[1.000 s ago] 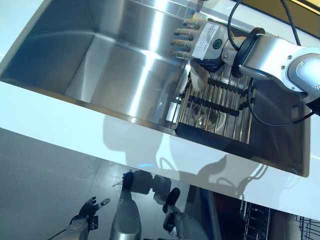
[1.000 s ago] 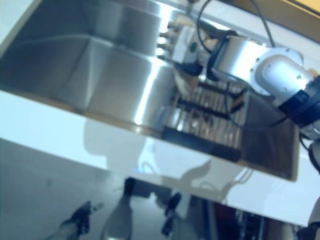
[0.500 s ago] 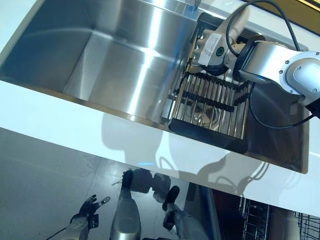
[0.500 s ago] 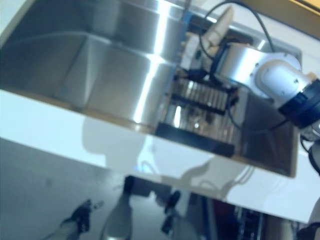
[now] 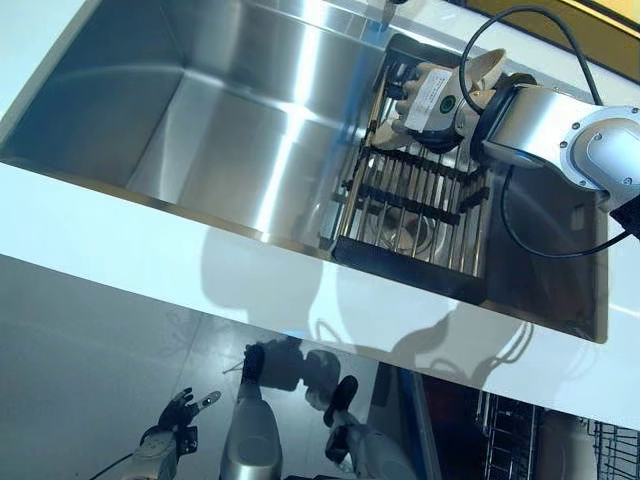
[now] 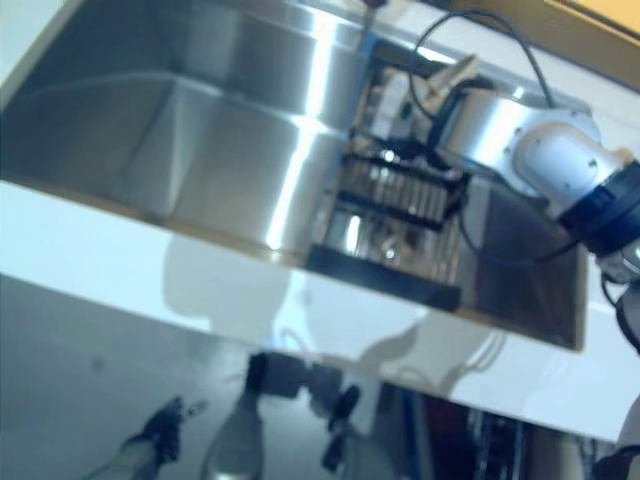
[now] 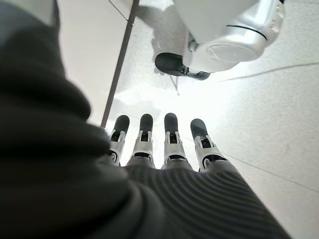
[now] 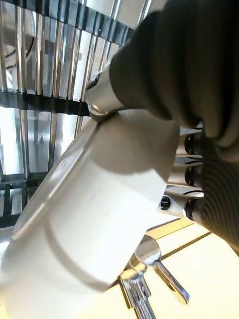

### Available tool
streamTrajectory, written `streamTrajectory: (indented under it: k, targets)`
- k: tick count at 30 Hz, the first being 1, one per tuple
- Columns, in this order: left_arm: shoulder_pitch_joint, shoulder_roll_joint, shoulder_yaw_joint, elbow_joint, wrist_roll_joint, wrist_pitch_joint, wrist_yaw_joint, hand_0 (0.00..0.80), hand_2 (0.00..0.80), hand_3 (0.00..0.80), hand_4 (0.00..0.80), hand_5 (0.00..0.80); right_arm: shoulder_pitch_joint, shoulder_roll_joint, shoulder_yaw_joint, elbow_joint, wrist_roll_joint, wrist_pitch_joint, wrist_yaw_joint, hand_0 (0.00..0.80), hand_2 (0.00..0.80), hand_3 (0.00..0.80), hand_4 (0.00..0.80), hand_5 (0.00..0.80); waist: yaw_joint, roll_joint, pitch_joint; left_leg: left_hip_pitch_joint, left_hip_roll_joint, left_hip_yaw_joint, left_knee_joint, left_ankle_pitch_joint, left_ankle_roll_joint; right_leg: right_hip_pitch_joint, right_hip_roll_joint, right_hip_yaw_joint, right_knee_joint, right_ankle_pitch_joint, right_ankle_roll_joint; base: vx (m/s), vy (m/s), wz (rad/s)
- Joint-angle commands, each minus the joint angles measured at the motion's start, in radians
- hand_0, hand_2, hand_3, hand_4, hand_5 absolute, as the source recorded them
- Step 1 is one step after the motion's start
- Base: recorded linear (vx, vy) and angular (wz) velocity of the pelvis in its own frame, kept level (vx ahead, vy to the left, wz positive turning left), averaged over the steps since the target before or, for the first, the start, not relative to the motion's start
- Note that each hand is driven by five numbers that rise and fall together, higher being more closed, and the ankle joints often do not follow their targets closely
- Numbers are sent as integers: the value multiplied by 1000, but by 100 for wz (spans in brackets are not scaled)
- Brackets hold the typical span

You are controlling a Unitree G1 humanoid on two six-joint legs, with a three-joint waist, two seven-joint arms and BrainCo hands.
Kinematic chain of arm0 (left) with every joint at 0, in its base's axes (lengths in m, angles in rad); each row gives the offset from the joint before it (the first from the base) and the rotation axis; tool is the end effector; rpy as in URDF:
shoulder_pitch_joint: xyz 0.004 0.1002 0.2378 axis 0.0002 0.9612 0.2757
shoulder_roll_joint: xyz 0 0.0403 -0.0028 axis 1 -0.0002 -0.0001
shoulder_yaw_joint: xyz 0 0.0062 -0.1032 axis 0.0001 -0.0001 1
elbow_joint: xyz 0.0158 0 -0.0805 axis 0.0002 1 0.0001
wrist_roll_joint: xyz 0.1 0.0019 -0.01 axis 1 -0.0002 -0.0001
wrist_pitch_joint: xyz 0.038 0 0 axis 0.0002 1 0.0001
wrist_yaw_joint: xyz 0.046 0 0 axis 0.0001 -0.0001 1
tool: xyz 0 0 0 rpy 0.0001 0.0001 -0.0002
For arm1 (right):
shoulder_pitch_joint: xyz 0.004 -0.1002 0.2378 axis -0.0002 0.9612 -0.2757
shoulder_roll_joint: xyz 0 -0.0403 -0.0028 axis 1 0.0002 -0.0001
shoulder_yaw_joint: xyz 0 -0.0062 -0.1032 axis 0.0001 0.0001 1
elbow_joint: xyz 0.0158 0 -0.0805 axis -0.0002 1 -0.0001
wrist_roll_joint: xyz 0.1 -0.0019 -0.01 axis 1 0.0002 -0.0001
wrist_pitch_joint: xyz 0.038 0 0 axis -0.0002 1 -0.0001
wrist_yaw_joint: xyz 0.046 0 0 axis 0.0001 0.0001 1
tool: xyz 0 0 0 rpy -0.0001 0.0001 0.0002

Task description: Take plates into dishwasher

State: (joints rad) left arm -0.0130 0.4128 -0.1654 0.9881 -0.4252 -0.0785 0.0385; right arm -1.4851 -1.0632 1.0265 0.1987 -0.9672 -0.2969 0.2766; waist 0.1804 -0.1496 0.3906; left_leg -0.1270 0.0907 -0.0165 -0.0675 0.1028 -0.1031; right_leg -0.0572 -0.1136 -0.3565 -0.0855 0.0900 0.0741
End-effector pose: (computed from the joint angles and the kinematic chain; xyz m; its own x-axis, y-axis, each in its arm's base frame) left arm 0.1190 0.2688 -0.0794 0.6078 0.2905 -0.7391 -0.2118 0.9563 0.2016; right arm 0.2978 -0.1568 0.3243 0.8600 0.5030 -0.0860 0.4104 -0.7819 -0.4692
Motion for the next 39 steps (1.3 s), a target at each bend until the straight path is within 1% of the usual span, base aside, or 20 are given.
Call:
streamTrajectory:
  k: [1,3,6,8,9,13,15,16,18,19,23,25,30,34,39]
  targets:
    - [36,8,18,9,21,-22,-1,0,0,0,0,0,-16,-33,-31,31,83,98,-40,800,800,800,800,800,10,-35,-71,3,-25,54,-20,-48,46,4,-24,15,-2,8,89,15,-19,-8]
    - [36,5,19,15,25,-22,3,0,0,0,0,0,-10,-38,-39,41,132,116,-50,800,800,800,800,800,4,-40,-87,15,-24,58,-20,-53,46,13,-22,19,-2,6,90,18,-30,-9]
    - [36,-1,24,32,37,-29,4,0,0,0,0,0,-7,-47,-51,59,256,162,-63,800,800,800,800,800,-7,-47,-115,39,-23,67,-20,-59,46,31,-20,25,-2,4,90,25,-29,-9]
    - [44,-7,24,37,45,-32,7,0,0,0,0,0,1,-52,-65,71,329,187,-76,800,800,800,800,800,-14,-47,-132,52,-23,69,-20,-62,47,40,-19,32,-2,2,90,25,-11,-7]
    - [45,-8,24,37,45,-33,7,0,0,0,0,0,2,-53,-66,72,334,193,-77,800,800,800,800,800,-14,-47,-134,54,-23,70,-20,-63,47,42,-19,33,-2,2,90,26,-7,-8]
    - [55,-17,27,51,57,-36,4,0,0,0,0,0,26,-67,-109,115,496,234,-95,800,800,800,800,800,-34,-48,-182,100,-20,87,-20,-79,50,71,-19,51,-2,-5,92,47,-6,-10]
    - [65,-23,27,56,64,-43,3,0,0,0,0,0,45,-72,-141,122,626,281,-89,800,800,800,800,800,-41,-49,-202,120,-20,94,-20,-87,51,84,-18,62,-2,-8,92,56,-6,-15]
    - [67,-26,27,60,69,-42,3,0,0,0,0,0,51,-72,-151,125,665,294,-85,800,800,800,800,800,-44,-48,-209,128,-19,98,-20,-90,51,88,-18,66,-2,-9,92,71,4,-16]
    - [71,-33,29,70,79,-43,-1,0,0,0,0,0,90,-71,-199,141,805,336,-85,800,800,800,800,800,-55,-43,-232,150,-18,109,-20,-97,51,100,-18,75,-2,-11,93,73,6,-19]
    - [72,-33,29,71,80,-44,-2,0,0,0,0,0,95,-71,-206,143,815,341,-81,800,800,800,800,800,-55,-43,-234,153,-18,111,-20,-97,51,102,-18,77,-2,-11,93,58,3,-17]
    - [81,-41,36,100,113,-61,-27,0,0,0,0,0,212,-66,-341,184,1040,416,-68,800,800,800,800,800,-80,-28,-279,191,-10,143,-20,-113,49,117,-20,94,-2,-15,94,65,-7,-19]
    - [83,-42,35,111,114,-70,-36,0,0,0,0,0,269,-64,-409,198,1092,450,-62,800,800,800,800,800,-91,-23,-292,205,-8,156,-20,-117,48,122,-19,103,-2,-16,94,44,0,-24]
    - [75,-46,28,123,128,-70,-55,0,0,0,0,0,362,-76,-542,257,1209,493,-56,800,800,800,800,800,-125,-6,-315,237,-2,191,-20,-127,46,130,-18,128,-2,-15,94,31,5,-20]
    - [70,-47,24,133,143,-73,-64,0,0,0,0,0,428,-105,-622,293,1280,507,-37,800,800,800,800,800,-152,0,-328,256,0,212,-20,-136,48,132,-12,154,-2,-16,92,36,-4,-25]
    - [70,-41,23,135,170,-72,-80,0,0,0,0,0,530,-177,-711,321,1290,510,-12,800,800,800,800,800,-193,3,-335,283,6,250,-20,-147,52,133,-3,188,-2,-16,91,32,-20,-21]
